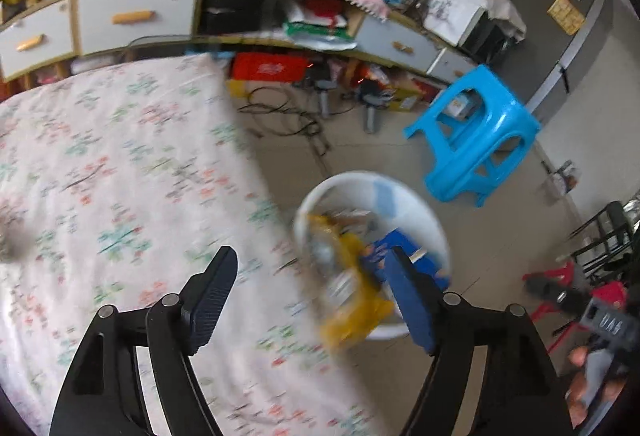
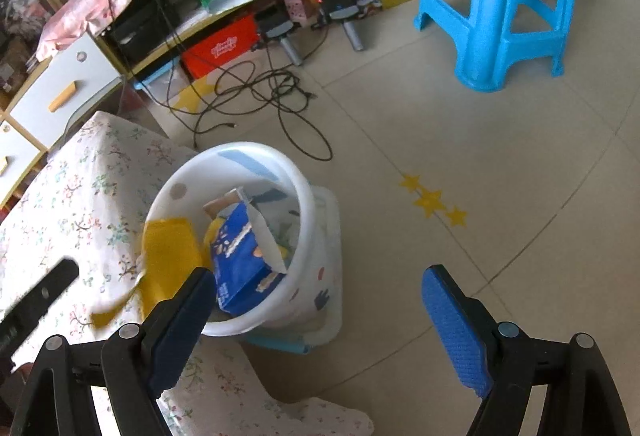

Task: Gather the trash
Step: 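Move both open tools back toward the white yogurt bottle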

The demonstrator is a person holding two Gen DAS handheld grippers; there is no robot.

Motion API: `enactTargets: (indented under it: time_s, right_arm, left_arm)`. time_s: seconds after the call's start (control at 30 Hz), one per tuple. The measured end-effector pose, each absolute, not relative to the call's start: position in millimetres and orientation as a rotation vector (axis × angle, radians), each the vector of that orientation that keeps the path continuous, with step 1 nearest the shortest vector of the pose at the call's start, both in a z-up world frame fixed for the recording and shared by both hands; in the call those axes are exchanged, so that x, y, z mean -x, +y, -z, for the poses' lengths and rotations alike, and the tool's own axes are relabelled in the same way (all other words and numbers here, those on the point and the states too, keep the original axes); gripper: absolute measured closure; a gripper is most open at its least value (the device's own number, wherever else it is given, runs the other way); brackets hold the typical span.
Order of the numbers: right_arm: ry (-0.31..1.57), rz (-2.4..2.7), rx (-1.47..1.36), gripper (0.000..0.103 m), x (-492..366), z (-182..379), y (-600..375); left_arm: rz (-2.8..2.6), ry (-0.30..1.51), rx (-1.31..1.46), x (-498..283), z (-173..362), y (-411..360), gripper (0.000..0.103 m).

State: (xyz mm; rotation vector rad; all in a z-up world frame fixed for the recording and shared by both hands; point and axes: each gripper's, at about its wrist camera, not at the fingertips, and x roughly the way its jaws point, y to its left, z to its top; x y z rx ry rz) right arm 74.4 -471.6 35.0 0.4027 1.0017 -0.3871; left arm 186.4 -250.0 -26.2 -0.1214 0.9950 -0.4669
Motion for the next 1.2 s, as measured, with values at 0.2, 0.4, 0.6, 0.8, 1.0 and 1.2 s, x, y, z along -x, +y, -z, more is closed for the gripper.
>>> enactTargets:
  time_s: [0.2, 0.4, 0.6, 0.8, 1.0, 1.2]
  right_arm:
    - [0.998, 0.345, -0.377, 0.015, -85.9, -41.1, -441.0]
    - [0.992, 0.264, -0.342, 0.015, -107.7, -46.8, -391.4]
    - [1.013, 0.163, -0.279, 0.015, -136.2, -42.2, -322.2]
    - [1.043, 0.082, -0.212, 0.014, -165.1, -27.3, -257.8]
    - [1.079, -0.004, -0.133, 0.014, -193.2, -8.6, -186.9]
    - [1.097, -0.091, -0.063, 0.014, -219.1, 12.5, -119.8]
  left_arm:
    - [0.378, 1.013, 0.070, -175.1, 27.7, -191.3, 0.014]
    - [0.294, 0.994, 0.032, -166.4, 17.7, -121.0, 0.008]
    - [0.207, 0.964, -0.016, -158.6, -0.7, -45.7, 0.005]
    - [0.094, 0.942, 0.041, -149.0, -9.8, 30.0, 0.005]
    - [0.031, 0.938, 0.090, -138.5, -4.7, 83.2, 0.005]
    - [-0.017, 0.985, 0.104, -138.2, 10.1, 116.0, 0.005]
